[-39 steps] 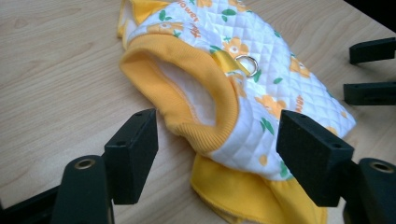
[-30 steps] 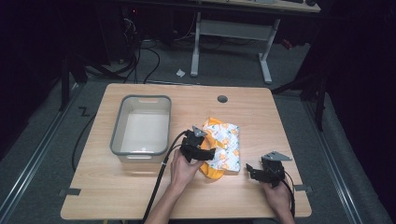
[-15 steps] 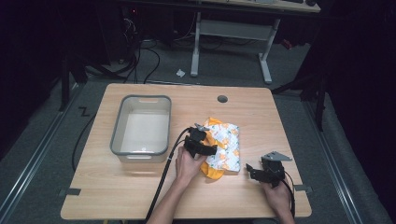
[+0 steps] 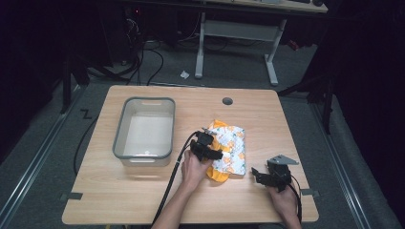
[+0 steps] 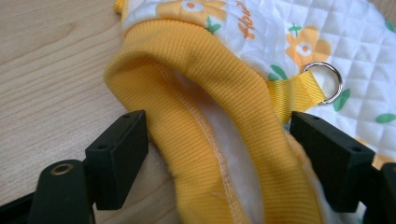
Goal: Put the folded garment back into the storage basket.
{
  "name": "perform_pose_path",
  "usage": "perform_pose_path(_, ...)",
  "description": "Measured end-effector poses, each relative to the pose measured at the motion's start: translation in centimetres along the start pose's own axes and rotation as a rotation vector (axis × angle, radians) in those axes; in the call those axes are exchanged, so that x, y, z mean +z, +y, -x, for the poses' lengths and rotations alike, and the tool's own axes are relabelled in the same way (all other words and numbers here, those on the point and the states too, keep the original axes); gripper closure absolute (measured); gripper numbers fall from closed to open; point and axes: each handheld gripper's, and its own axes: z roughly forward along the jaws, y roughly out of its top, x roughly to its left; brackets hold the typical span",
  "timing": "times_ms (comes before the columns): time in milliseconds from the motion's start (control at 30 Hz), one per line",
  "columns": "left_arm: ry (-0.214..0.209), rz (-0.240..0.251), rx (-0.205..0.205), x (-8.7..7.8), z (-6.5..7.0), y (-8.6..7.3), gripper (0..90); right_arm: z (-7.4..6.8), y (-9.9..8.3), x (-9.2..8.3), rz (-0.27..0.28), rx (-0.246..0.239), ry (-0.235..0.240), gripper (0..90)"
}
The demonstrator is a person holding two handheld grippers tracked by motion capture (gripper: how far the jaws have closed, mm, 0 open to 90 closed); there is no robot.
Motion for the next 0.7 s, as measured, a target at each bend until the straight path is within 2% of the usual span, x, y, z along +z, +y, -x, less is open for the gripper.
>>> perform_pose_path(67, 0.018, 0.002, 0.020, 0.05, 0.23, 0.03, 24.4, 0.00, -0.01, 0.00, 0.000, 0.000, 0.000, 25.3)
perform_pose_path(200, -0.004, -0.003, 0.042, -0.08, 0.65, 0.17, 43.6, 0.00, 0.00, 0.00, 0.000, 0.000, 0.000, 25.3)
perform_pose_path(233, -0.027, -0.001, 0.054, -0.14, 0.76, 0.15, 49.1, 0.00, -0.01, 0.00, -0.001, 0.000, 0.000, 25.4)
perform_pose_path(300, -0.045, 0.004, 0.067, -0.15, 0.78, 0.17, 56.9, 0.00, -0.01, 0.00, -0.001, 0.000, 0.000, 25.3)
perform_pose_path(400, -0.080, -0.001, 0.052, -0.17, 0.77, 0.14, 66.8, 0.01, -0.01, 0.00, 0.000, -0.001, 0.000, 25.3)
perform_pose_path(533, -0.086, 0.004, 0.057, -0.27, 0.84, 0.12, 71.9, 0.00, -0.01, -0.01, 0.000, -0.001, 0.001, 25.3)
perform_pose_path(700, -0.105, 0.027, 0.051, -0.77, 0.76, 0.24, 73.5, -0.02, -0.02, -0.03, -0.002, -0.001, 0.003, 25.3)
